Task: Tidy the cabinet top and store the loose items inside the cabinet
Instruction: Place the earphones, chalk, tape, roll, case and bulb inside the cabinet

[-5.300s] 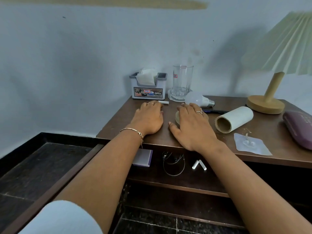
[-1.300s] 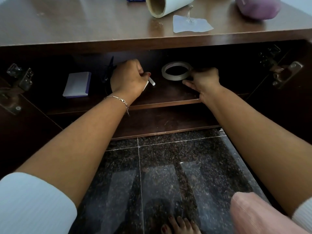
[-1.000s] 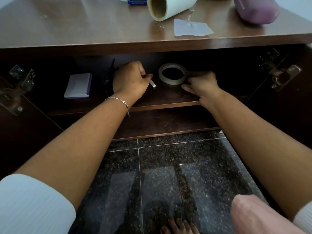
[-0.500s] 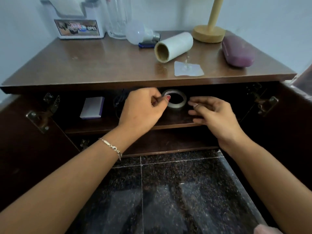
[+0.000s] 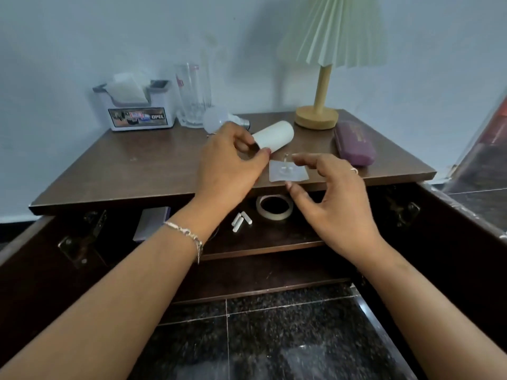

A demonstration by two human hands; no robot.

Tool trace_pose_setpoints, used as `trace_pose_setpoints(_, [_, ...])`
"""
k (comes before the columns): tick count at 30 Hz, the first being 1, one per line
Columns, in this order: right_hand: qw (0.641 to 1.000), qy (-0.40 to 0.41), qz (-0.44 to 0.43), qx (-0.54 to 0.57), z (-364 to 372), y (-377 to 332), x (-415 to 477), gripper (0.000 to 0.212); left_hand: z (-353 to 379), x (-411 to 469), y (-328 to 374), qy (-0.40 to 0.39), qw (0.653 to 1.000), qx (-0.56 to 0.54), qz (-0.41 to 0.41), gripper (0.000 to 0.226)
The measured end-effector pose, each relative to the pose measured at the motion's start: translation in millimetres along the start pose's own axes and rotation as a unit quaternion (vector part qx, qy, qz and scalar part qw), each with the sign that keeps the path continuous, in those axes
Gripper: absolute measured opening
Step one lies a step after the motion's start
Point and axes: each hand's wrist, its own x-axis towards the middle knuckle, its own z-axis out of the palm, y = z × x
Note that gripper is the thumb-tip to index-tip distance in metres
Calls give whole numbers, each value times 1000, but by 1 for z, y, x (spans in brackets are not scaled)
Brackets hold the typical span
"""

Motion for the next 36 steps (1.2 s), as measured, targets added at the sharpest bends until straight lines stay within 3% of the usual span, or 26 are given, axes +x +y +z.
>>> trace_pose_setpoints(4, [999, -23, 32, 20, 11, 6, 8, 47, 11, 28, -13, -43, 995, 49, -80, 78])
trace_pose_setpoints(7, [999, -17, 46, 17, 17, 6, 17, 43, 10, 38, -22, -63, 992, 44, -103, 88])
trace_pose_setpoints(12, [996, -33, 77, -37, 27, 9, 35, 43, 9, 35, -26, -59, 992, 34, -104, 91])
trace_pose_setpoints(15, [994, -32, 87, -65, 30, 12, 43, 37, 8, 38, -26, -66, 988, -31, -135, 94])
trace_pose_setpoints(18, [993, -22, 80, -79, 33, 15, 46, 30, 0, 44, -25, -75, 964, -152, -204, 76])
trace_pose_setpoints(20, [994, -13, 71, -82, 34, 16, 45, 27, -5, 53, -28, -85, 956, -161, -229, 58])
trace_pose_setpoints(23, [995, -3, 55, -87, 35, 17, 43, 23, -6, 68, -37, -91, 982, -11, -163, 27])
trace_pose_setpoints(25, [995, 1, 54, -87, 36, 18, 43, 22, -1, 77, -46, -98, 979, 168, -68, 26])
trace_pose_setpoints(27, [995, 0, 52, -87, 35, 19, 43, 22, 5, 82, -52, -97, 956, 276, -4, 35])
trace_pose_setpoints(32, [995, 4, 44, -89, 35, 20, 43, 22, 13, 89, -53, -112, 924, 365, 34, 39])
trace_pose_setpoints(36, [996, 7, 44, -81, 36, 20, 43, 22, 10, 88, -53, -99, 930, 352, 28, 35])
